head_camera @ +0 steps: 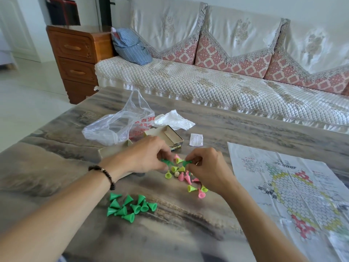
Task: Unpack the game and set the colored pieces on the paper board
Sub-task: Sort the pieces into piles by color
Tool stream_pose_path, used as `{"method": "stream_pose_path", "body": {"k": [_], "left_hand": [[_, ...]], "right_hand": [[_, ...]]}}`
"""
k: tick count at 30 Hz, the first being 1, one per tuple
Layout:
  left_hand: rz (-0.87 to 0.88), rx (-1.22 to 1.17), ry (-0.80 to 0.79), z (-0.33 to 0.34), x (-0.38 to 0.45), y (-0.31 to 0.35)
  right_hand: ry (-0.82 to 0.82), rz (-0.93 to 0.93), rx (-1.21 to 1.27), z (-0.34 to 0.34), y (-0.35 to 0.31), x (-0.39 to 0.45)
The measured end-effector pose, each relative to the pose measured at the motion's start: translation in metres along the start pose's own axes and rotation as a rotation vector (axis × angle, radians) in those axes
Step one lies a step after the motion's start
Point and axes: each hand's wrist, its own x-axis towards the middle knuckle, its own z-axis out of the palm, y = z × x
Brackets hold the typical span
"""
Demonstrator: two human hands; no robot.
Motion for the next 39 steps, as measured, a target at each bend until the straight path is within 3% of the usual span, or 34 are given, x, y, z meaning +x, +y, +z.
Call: {"method": "stream_pose_path", "body": {"k": [7, 14, 25, 39], "left_hand": [[-0.113, -0.011, -0.133, -0.004, -0.058, -0.024], [-0.166, 0.042, -0.185, -0.008, -0.082, -0.037], [-0.108, 0.211, -0.279, 0.002, -0.079, -0.04], [-0.104, 0.158, -0.295, 0.0, -0.081, -0.032]], "right_hand": [[-0.124, -0.105, -0.006, 0.042, -0.026, -0.035], [-0.185, -0.07, -0.001, 0.059, -0.033, -0.041], [-0.274, -0.084, -0.009, 0.06, -0.041, -0.05], [-0.309, -0.105, -0.025, 0.066, -0.047, -0.047]]}}
